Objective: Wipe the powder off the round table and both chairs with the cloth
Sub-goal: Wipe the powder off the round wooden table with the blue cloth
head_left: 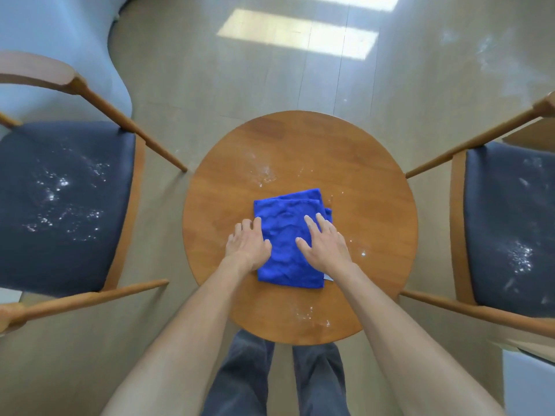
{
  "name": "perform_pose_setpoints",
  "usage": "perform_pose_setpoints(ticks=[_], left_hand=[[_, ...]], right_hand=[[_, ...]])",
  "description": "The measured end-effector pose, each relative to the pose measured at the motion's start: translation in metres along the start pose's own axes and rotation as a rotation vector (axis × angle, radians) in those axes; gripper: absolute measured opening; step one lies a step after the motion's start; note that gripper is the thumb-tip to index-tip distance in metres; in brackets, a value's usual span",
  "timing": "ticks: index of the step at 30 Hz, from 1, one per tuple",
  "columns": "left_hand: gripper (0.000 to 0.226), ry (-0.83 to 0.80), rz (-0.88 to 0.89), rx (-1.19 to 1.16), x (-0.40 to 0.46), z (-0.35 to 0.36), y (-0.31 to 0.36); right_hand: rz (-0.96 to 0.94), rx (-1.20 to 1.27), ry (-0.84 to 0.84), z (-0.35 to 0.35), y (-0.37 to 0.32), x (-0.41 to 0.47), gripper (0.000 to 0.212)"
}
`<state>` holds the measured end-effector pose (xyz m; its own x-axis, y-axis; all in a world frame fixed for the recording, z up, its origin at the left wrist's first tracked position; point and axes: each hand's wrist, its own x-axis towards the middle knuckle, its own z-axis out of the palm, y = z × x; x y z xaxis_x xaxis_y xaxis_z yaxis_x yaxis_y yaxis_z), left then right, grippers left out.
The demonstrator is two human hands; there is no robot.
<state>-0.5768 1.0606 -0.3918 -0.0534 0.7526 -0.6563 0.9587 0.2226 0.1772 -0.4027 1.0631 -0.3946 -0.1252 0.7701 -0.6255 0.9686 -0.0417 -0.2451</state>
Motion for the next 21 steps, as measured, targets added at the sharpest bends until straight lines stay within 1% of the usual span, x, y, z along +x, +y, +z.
perform_pose_setpoints(ticks=[5,12,14,17,19,21], left_hand=[[0.051,0.039,0.051,-0.010,0.023,0.007,-0.005],[0.049,0.170,0.095,-0.060,0.059,0.007,-0.008],[0.049,0.198,0.101,-0.073,0.068,0.004,-0.005],[0.059,0.197,0.124,-0.069,0.076,0.001,0.000],[0.063,0.183,0.122,-0.051,0.080,0.000,0.004],[0.059,0.181,0.107,-0.028,0.082,-0.002,0.008]], right_hand=[[-0.003,-0.040,0.045,0.008,-0.007,0.021,0.064],[-0.101,-0.145,0.197,0.000,0.000,0.061,0.060],[-0.120,-0.192,0.192,-0.005,0.006,0.071,0.064],[-0.143,-0.246,0.163,-0.011,0.013,0.083,0.071],[-0.155,-0.250,0.171,-0.010,0.015,0.088,0.072],[-0.152,-0.259,0.176,-0.009,0.016,0.090,0.068]])
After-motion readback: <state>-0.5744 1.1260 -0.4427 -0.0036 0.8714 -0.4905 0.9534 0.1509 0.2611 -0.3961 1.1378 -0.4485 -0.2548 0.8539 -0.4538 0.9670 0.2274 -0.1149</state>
